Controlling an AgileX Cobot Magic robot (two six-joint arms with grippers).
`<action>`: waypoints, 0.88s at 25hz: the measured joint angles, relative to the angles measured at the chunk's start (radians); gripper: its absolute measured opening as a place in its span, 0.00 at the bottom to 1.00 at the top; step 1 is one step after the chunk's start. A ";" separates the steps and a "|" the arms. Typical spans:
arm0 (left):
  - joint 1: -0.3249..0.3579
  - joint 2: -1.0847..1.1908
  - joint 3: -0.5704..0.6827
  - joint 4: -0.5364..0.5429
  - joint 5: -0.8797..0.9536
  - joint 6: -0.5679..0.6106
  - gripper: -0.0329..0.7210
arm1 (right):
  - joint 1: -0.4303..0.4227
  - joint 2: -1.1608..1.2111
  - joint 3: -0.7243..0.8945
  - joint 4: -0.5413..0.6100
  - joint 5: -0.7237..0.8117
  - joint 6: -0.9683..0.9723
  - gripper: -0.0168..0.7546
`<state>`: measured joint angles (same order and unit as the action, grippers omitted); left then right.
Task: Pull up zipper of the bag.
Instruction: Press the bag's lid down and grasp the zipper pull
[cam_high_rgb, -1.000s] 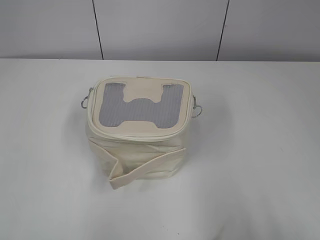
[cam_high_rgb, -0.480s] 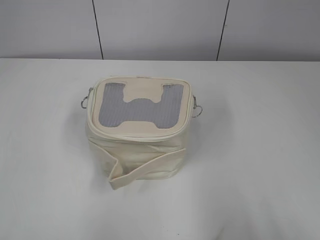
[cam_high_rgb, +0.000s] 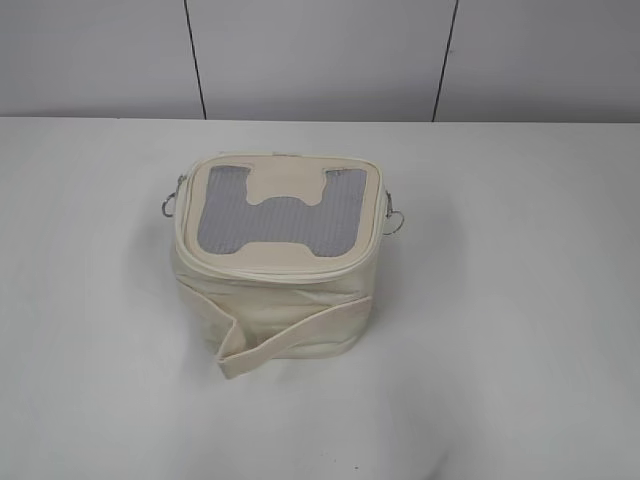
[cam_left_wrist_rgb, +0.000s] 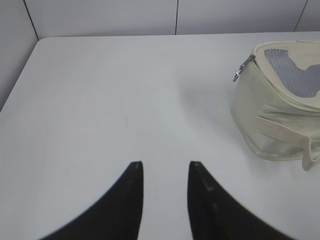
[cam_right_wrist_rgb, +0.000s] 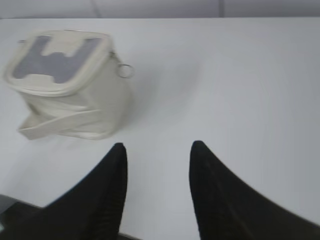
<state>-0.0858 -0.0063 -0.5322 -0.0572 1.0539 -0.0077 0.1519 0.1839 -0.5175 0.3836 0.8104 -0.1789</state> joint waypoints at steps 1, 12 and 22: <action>0.000 0.000 0.000 0.000 0.000 0.000 0.36 | 0.000 0.066 -0.003 0.083 -0.044 -0.089 0.46; 0.000 0.000 0.000 -0.011 0.000 0.000 0.36 | 0.086 1.132 -0.407 0.708 -0.193 -0.989 0.46; 0.000 0.018 0.000 -0.011 -0.001 0.000 0.36 | 0.219 1.911 -1.270 0.576 0.086 -0.931 0.46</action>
<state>-0.0858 0.0120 -0.5322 -0.0684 1.0531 -0.0077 0.3713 2.0950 -1.7872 0.9593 0.8967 -1.1102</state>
